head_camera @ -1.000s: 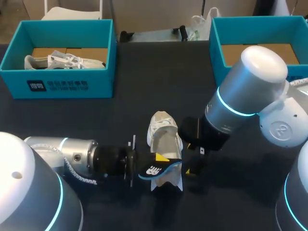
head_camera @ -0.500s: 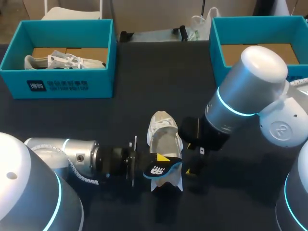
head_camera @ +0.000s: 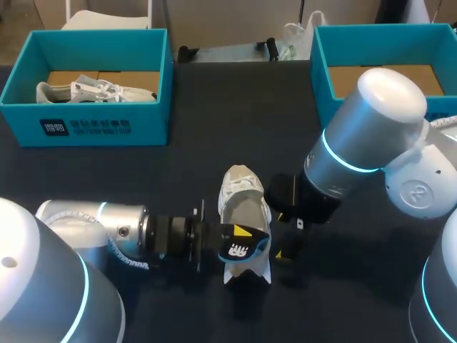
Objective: Take the shoe out of the shoebox, open the shoe tongue, remove and reinsert the insole, then place the shoe into the shoebox
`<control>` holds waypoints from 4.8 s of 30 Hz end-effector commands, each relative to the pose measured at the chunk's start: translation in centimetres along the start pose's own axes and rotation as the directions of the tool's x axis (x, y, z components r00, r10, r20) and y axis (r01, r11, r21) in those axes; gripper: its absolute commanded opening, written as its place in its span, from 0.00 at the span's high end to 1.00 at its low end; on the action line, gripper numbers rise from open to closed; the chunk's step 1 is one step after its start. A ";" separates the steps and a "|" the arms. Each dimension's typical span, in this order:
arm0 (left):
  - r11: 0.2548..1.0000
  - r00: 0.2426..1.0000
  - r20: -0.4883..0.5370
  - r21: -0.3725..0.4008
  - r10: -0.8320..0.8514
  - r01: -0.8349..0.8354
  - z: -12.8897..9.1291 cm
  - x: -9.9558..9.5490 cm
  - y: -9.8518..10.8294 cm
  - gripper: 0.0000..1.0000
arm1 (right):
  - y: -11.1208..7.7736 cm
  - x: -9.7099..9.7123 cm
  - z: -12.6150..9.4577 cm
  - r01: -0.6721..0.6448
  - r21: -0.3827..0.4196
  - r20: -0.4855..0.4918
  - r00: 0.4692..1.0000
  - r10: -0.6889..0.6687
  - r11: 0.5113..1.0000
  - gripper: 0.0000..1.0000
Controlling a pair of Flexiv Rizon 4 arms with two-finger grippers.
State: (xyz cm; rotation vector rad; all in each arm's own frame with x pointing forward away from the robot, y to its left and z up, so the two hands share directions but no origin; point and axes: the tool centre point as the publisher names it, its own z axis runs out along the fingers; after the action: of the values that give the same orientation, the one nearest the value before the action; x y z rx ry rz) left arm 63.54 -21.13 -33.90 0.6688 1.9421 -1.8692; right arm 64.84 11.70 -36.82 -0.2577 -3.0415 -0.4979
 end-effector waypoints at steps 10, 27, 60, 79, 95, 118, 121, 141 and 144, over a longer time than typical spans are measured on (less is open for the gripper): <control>0.997 1.000 -0.008 -0.075 -0.017 0.016 0.5 0.1 1.9 1.00 | 0.0 0.1 0.1 -0.001 0.000 0.002 1.000 0.001 1.000 0.00; 0.990 0.999 -0.004 -0.136 -0.039 0.038 0.1 0.0 2.7 1.00 | 0.0 0.1 0.1 -0.001 0.000 0.002 1.000 0.001 1.000 0.00; 0.997 0.999 -0.032 -0.066 0.042 -0.044 0.3 -1.3 -2.8 0.90 | 0.0 0.1 0.1 -0.001 0.000 0.002 1.000 0.001 1.000 0.00; 0.990 0.988 -0.090 -0.064 0.121 -0.127 0.7 -1.2 1.0 1.00 | 0.0 0.1 0.1 -0.001 0.000 0.002 1.000 0.001 1.000 0.00; 0.976 0.984 -0.092 -0.147 0.151 -0.163 0.9 -1.0 2.7 1.00 | 0.0 0.1 0.1 -0.001 0.000 0.002 1.000 0.001 1.000 0.00; 0.968 0.976 -0.075 -0.135 0.203 -0.212 1.4 -1.1 -1.7 1.00 | 0.0 0.1 0.1 -0.001 0.000 0.002 1.000 0.001 1.000 0.00; 0.965 0.975 -0.073 -0.146 0.209 -0.218 1.5 -0.8 -0.9 1.00 | 0.0 0.1 0.1 -0.001 0.000 0.002 1.000 0.001 1.000 0.00; 0.941 0.960 -0.002 -0.196 0.280 -0.275 0.6 -1.9 2.4 1.00 | 0.0 0.1 0.1 -0.001 0.000 0.002 1.000 0.001 1.000 0.00; 0.945 0.962 0.000 -0.186 0.274 -0.269 0.4 -1.9 1.8 0.88 | 0.0 0.1 0.1 -0.001 0.000 0.002 1.000 0.001 1.000 0.00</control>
State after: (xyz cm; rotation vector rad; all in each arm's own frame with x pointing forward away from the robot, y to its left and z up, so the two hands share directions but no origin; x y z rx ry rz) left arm 66.37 -22.18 -34.80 0.8027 1.8692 -1.5015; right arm 64.84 11.70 -36.82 -0.2576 -3.0416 -0.4979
